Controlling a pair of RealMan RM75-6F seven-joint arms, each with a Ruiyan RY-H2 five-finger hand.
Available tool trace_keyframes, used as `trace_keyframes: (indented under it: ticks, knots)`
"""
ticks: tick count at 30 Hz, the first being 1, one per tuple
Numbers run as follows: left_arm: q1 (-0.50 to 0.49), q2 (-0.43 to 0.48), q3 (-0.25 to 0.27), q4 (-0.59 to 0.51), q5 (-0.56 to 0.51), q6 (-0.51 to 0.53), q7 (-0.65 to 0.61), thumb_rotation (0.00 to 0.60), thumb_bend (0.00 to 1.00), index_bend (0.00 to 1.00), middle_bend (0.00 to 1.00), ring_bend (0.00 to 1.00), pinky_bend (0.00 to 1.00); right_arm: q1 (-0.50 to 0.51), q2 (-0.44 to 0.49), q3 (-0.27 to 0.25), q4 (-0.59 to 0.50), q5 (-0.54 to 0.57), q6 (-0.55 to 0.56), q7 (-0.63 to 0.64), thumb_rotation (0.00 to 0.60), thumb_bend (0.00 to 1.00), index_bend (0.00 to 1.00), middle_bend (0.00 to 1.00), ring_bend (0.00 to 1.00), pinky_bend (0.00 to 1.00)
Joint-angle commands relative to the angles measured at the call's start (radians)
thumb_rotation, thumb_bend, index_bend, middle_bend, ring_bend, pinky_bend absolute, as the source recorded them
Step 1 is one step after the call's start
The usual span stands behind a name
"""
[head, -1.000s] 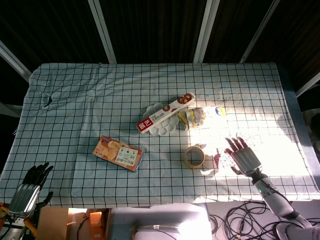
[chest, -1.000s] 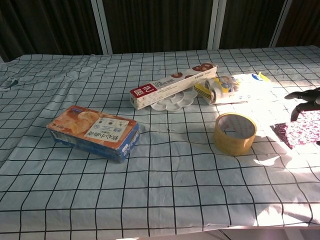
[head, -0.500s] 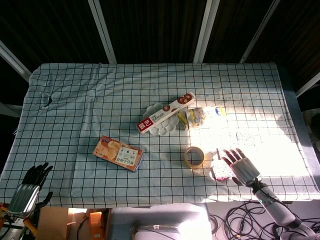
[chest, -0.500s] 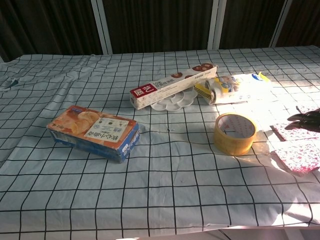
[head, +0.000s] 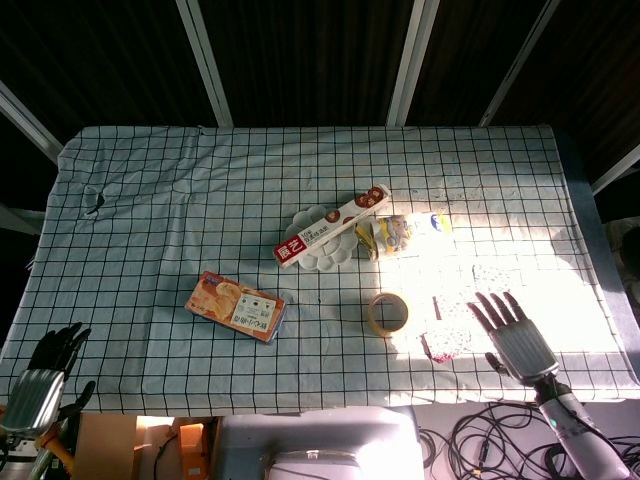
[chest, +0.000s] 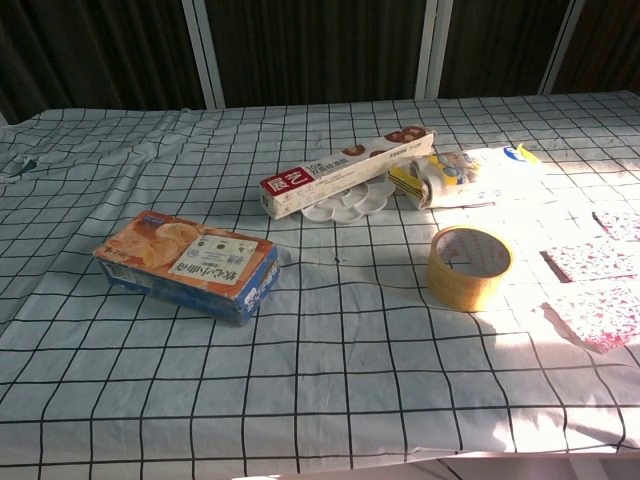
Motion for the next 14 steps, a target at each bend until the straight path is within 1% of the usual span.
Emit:
trace_keyframes:
  ticks: [1,4,5,8,14]
  knots:
    - [0.016,0.015,-0.011,-0.028,-0.022,0.010,0.028,0.600,0.37,0.00,0.00,0.00,0.00,-0.145,0.012,0.005,-0.022,-0.063,0.241,-0.009,0.600,0.27,0.00,0.00,0.00,0.00]
    - [0.029,0.029,-0.008,-0.057,-0.013,0.036,0.062,0.600,0.37,0.00,0.00,0.00,0.00,-0.187,-0.014,0.011,0.038,-0.091,0.310,0.067,0.600,0.27,0.00,0.00,0.00,0.00]
    - [0.032,0.032,-0.005,-0.061,-0.006,0.043,0.064,0.600,0.37,0.00,0.00,0.00,0.00,-0.191,-0.018,0.014,0.055,-0.095,0.314,0.070,0.600,0.27,0.00,0.00,0.00,0.00]
    - [0.037,0.043,0.003,-0.070,0.011,0.053,0.051,0.600,0.37,0.00,0.00,0.00,0.00,-0.193,-0.026,0.020,0.078,-0.103,0.306,0.095,0.600,0.27,0.00,0.00,0.00,0.00]
    - [0.034,0.052,0.000,-0.072,0.000,0.031,0.045,0.600,0.37,0.00,0.00,0.00,0.00,-0.201,-0.025,0.035,0.078,-0.101,0.288,0.105,0.600,0.27,0.00,0.00,0.00,0.00]
